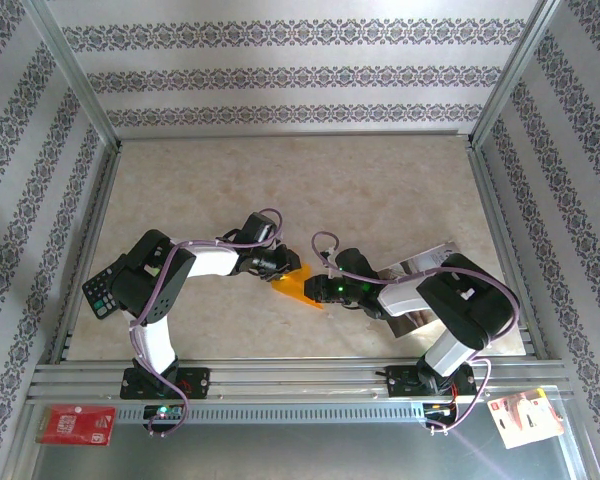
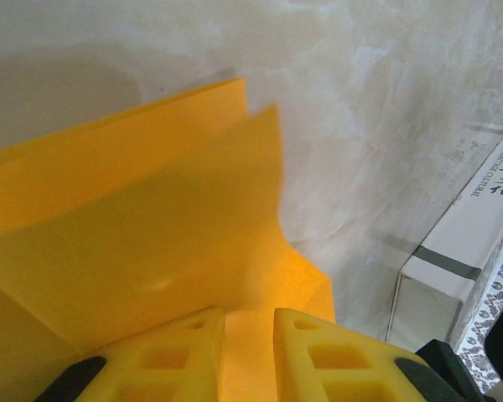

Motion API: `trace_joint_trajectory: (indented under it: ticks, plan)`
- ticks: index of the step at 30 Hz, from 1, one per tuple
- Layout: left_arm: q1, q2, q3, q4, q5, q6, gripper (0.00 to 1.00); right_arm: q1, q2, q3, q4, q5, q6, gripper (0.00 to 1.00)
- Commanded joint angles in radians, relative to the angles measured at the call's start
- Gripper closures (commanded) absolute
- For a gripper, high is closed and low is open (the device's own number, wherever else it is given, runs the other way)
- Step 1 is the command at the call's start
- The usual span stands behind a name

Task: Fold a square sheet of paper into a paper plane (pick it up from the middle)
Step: Fourth fold the wing at the center of the table.

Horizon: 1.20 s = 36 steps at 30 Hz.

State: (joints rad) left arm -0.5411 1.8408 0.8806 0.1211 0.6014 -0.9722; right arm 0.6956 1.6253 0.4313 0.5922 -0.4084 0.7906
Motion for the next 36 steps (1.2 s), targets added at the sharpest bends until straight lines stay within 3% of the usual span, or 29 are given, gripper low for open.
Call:
trace_joint_trajectory:
  ticks: [1, 12, 25, 36]
  plan:
    - [0.010, 0.024, -0.020, 0.014, -0.008, 0.023, 0.78, -0.010, -0.039, 0.013, -0.046, 0.005, 0.008, 0.84]
    - [0.011, 0.024, -0.020, 0.017, -0.001, 0.026, 0.78, -0.004, -0.168, -0.053, -0.134, 0.031, 0.013, 0.85]
    - [0.013, 0.022, -0.030, 0.026, -0.002, 0.026, 0.78, 0.002, -0.156, -0.081, -0.126, 0.042, 0.028, 0.97]
    - [0.021, 0.009, -0.048, 0.034, -0.004, 0.032, 0.78, -0.014, -0.091, -0.069, -0.144, 0.037, 0.051, 0.95]
